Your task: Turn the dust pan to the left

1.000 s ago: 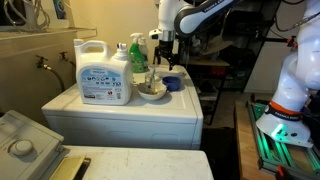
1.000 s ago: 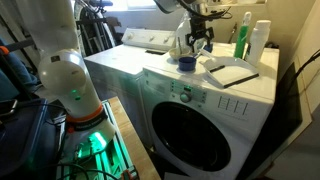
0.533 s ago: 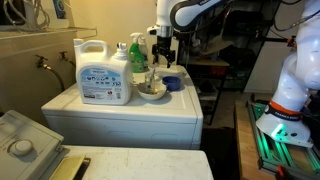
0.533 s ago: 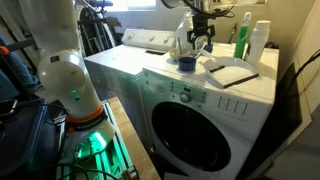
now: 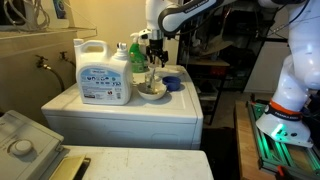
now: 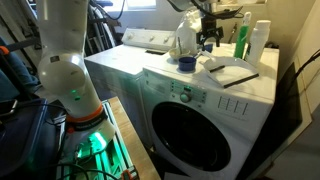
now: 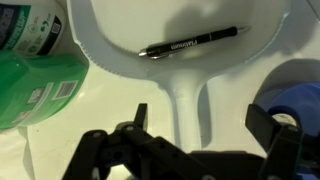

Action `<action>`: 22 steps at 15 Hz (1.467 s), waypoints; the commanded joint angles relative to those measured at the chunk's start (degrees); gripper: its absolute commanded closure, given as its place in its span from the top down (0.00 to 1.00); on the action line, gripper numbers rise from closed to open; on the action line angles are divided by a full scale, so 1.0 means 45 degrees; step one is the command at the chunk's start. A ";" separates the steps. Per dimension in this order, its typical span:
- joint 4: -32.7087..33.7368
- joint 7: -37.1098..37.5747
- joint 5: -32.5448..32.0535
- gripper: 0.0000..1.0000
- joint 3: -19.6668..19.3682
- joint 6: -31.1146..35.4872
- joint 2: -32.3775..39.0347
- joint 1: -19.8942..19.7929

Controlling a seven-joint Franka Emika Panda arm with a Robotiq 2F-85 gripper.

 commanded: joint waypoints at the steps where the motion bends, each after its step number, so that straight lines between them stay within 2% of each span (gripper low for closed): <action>1: 0.1394 0.0065 -0.0051 0.98 -0.0077 -0.1052 0.1384 -0.0028; 2: 0.1601 0.0039 0.0076 0.97 -0.0047 -0.1171 0.1615 -0.0068; 4: 0.1986 0.0018 0.0216 0.87 -0.0001 -0.1272 0.2017 -0.0107; 5: 0.2183 -0.0003 0.0285 0.74 0.0024 -0.1348 0.2203 -0.0118; 7: 0.2477 -0.0023 0.0340 0.64 0.0040 -0.1424 0.2495 -0.0119; 9: 0.2717 -0.0004 0.0322 0.43 0.0024 -0.1532 0.2679 -0.0106; 13: 0.3184 0.0061 0.0121 0.14 -0.0089 -0.2295 0.2769 -0.0040; 15: 0.3488 0.0094 0.0035 0.11 -0.0131 -0.3031 0.2764 0.0024; 17: 0.4024 0.0579 -0.0118 0.01 -0.0277 -0.4445 0.2880 0.0212; 22: 0.5796 0.2389 -0.0038 0.00 -0.0598 -0.7915 0.3528 0.0127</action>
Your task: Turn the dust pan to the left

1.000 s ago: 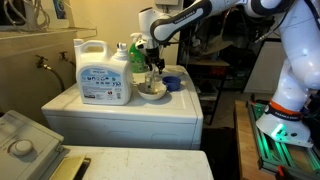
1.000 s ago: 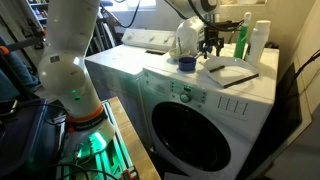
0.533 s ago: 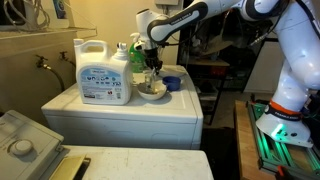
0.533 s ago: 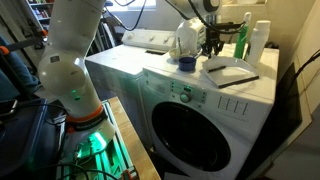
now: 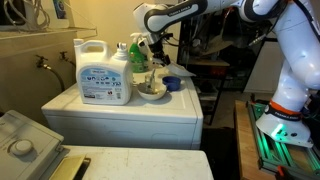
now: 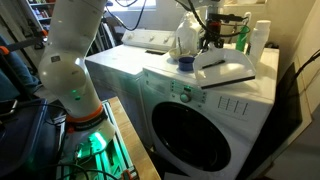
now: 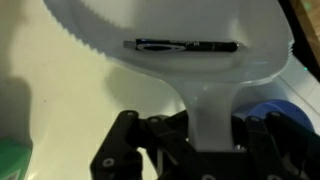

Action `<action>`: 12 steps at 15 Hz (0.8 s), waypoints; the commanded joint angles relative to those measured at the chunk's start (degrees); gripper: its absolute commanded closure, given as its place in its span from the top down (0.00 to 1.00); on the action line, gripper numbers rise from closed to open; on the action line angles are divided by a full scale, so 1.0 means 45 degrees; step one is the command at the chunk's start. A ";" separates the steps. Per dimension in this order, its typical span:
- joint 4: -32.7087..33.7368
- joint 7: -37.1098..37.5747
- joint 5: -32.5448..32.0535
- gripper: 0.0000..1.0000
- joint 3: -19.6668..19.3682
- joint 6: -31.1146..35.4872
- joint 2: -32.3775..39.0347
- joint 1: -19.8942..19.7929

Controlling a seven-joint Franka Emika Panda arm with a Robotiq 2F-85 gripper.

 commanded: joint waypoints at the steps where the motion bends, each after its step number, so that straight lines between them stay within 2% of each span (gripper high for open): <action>1: 0.1654 0.1370 0.0235 0.00 -0.0290 -0.1987 0.0939 -0.0243; 4: 0.2537 0.2239 0.1176 0.00 -0.0261 -0.3033 0.1481 -0.0836; 7: 0.2379 0.2655 0.2632 0.00 -0.0048 -0.3014 0.1132 -0.1750; 8: 0.2126 0.2317 0.1714 0.00 -0.0107 -0.2693 0.1209 -0.1251; 10: 0.2244 0.2367 0.2220 0.00 -0.0103 -0.2680 0.1179 -0.1641; 12: 0.2702 0.3802 0.1760 0.00 -0.0554 -0.3427 0.1503 -0.1431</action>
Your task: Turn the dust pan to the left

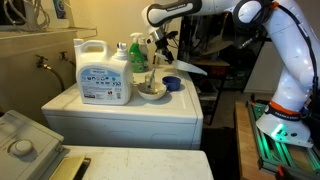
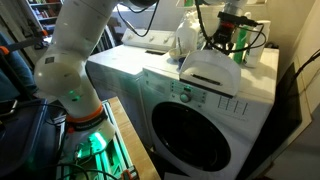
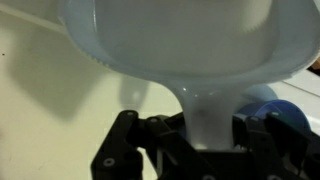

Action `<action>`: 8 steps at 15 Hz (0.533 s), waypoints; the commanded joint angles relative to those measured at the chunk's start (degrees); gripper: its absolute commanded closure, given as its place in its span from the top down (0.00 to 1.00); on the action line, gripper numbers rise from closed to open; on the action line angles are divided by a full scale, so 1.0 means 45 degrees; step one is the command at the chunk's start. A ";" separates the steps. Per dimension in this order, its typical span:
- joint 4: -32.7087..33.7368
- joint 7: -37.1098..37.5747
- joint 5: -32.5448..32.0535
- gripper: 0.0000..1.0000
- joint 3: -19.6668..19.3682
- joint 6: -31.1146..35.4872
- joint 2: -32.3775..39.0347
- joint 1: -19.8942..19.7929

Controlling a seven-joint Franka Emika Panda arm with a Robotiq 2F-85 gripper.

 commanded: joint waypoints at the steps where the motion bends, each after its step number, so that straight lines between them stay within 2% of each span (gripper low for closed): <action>1: 0.0705 0.1710 -0.0618 0.00 -0.0383 -0.1015 0.0531 0.0161; 7: 0.2002 0.4367 -0.1424 0.00 -0.0735 -0.2919 0.1437 0.0097; 8: 0.1104 0.3657 -0.1397 0.00 -0.0352 -0.2036 0.0904 -0.0014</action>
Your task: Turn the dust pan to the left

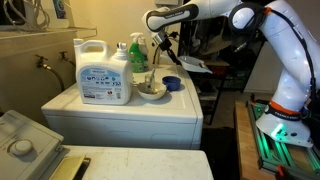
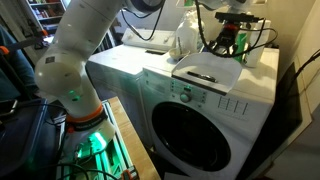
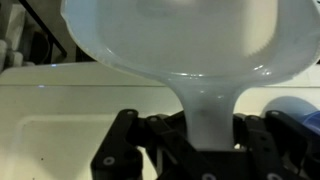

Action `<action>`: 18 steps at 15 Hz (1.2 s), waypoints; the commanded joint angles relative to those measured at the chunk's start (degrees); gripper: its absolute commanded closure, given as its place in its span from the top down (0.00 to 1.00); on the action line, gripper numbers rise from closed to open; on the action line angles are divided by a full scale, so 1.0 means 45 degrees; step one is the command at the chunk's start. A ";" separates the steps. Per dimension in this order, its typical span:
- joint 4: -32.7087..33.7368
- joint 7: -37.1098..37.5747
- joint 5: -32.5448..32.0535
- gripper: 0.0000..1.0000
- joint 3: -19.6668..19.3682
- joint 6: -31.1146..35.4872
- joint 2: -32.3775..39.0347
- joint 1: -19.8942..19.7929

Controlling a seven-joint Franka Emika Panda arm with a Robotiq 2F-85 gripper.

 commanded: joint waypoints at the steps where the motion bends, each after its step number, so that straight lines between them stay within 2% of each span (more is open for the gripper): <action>1: 0.0260 0.0341 -0.0142 0.00 0.0177 -0.0348 0.0149 -0.0141; 3: 0.0784 0.0619 0.0045 0.00 0.0125 -0.0832 0.0479 -0.0226; 4: 0.1285 0.0799 0.0579 0.00 0.0162 -0.1324 0.0770 -0.0499; 8: 0.2199 0.2590 0.1473 0.00 -0.0220 -0.2334 0.1313 -0.1095; 14: 0.2871 0.5443 0.2697 0.00 -0.0853 -0.2583 0.1618 -0.2008; 15: 0.2798 0.5575 0.3581 0.00 -0.0557 -0.2292 0.1454 -0.2339; 16: 0.2204 0.4791 0.2497 0.00 -0.0776 -0.2000 0.1258 -0.1870; 18: 0.2376 0.5150 0.3141 0.00 -0.0738 -0.2000 0.1260 -0.2101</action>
